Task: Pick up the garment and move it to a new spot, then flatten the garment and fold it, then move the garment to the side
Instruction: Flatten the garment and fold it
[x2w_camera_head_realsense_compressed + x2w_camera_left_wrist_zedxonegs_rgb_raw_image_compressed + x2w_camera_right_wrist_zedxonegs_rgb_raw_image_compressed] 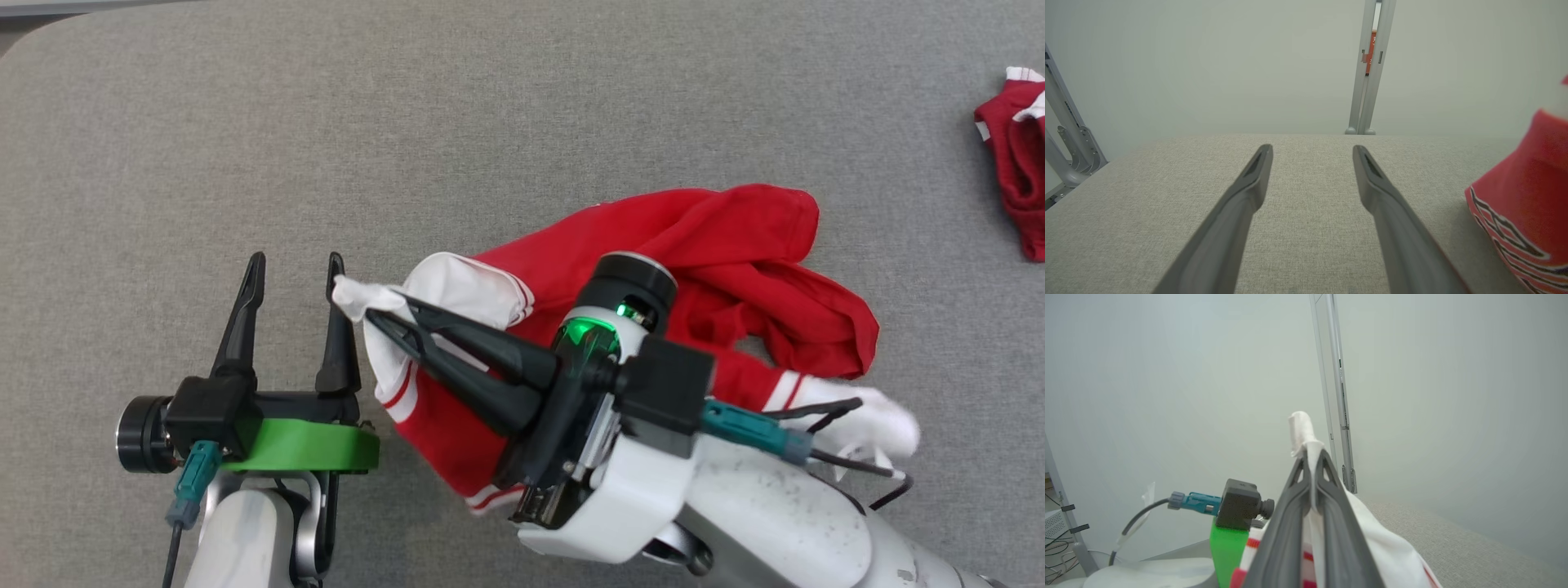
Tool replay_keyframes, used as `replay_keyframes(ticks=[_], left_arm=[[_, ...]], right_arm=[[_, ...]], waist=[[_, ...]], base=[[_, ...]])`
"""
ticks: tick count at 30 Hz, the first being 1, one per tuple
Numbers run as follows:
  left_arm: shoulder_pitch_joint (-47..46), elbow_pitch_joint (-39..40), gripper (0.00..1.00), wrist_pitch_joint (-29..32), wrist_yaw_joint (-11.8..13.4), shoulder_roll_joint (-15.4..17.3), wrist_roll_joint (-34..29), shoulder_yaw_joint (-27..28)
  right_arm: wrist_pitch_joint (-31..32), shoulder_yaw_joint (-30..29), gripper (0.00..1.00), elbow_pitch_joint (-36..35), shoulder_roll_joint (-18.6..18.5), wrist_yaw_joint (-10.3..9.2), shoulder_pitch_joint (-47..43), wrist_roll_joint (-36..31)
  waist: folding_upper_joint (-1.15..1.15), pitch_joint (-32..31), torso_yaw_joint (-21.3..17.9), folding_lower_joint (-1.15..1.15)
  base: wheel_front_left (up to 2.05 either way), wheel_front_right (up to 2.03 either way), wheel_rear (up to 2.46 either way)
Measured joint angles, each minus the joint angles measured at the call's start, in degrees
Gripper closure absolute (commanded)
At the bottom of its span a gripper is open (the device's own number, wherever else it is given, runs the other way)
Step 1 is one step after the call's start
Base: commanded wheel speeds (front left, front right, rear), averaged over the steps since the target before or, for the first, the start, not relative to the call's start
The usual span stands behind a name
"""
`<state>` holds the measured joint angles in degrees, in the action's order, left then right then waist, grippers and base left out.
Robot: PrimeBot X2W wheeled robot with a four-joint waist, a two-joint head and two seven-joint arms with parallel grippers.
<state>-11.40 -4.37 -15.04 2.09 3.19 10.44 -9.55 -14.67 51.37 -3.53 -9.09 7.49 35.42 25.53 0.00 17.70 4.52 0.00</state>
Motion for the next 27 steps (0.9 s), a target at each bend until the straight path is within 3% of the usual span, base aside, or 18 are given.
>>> replay_keyframes(ticks=[3,8,16,19,23,27], left_arm=[[0.32,0.05,0.0,-0.01,0.1,-0.01,-0.09,0.47],[0.66,0.25,0.0,-0.01,0.1,-0.07,-0.43,0.78],[0.77,0.53,0.0,-0.01,-0.19,0.0,-1.07,1.16],[0.75,0.55,0.0,0.0,-0.34,0.12,-1.26,1.42],[0.57,0.51,0.0,-0.01,-0.57,0.15,-1.48,1.44],[0.45,0.4,0.0,-0.01,-0.58,0.2,-1.74,1.64]], right_arm=[[-0.15,-4.75,1.0,-5.09,-0.69,0.02,-1.21,1.46],[-0.24,-16.57,1.0,-6.59,-4.1,0.02,-10.72,1.19],[-0.31,-40.83,1.0,-2.5,-6.15,0.0,-27.5,0.51],[-0.3,-47.03,1.0,0.97,-6.42,0.01,-31.45,1.89],[-0.23,-52.94,1.0,7.79,-7.87,0.01,-33.29,3.85],[-0.29,-53.73,0.97,12.7,-8.46,0.02,-31.83,4.45]], waist=[[0.0,-0.19,-0.71,0.0],[0.0,-0.39,-2.07,0.0],[0.0,0.24,-4.75,0.0],[0.0,0.67,-5.3,0.0],[0.0,1.21,-5.5,0.0],[0.0,1.25,-5.41,0.0]], base=[[0.0,0.0,0.0],[0.0,0.0,0.0],[0.0,0.0,0.0],[0.0,0.0,0.0],[0.0,0.0,0.0],[0.0,0.0,0.0]])
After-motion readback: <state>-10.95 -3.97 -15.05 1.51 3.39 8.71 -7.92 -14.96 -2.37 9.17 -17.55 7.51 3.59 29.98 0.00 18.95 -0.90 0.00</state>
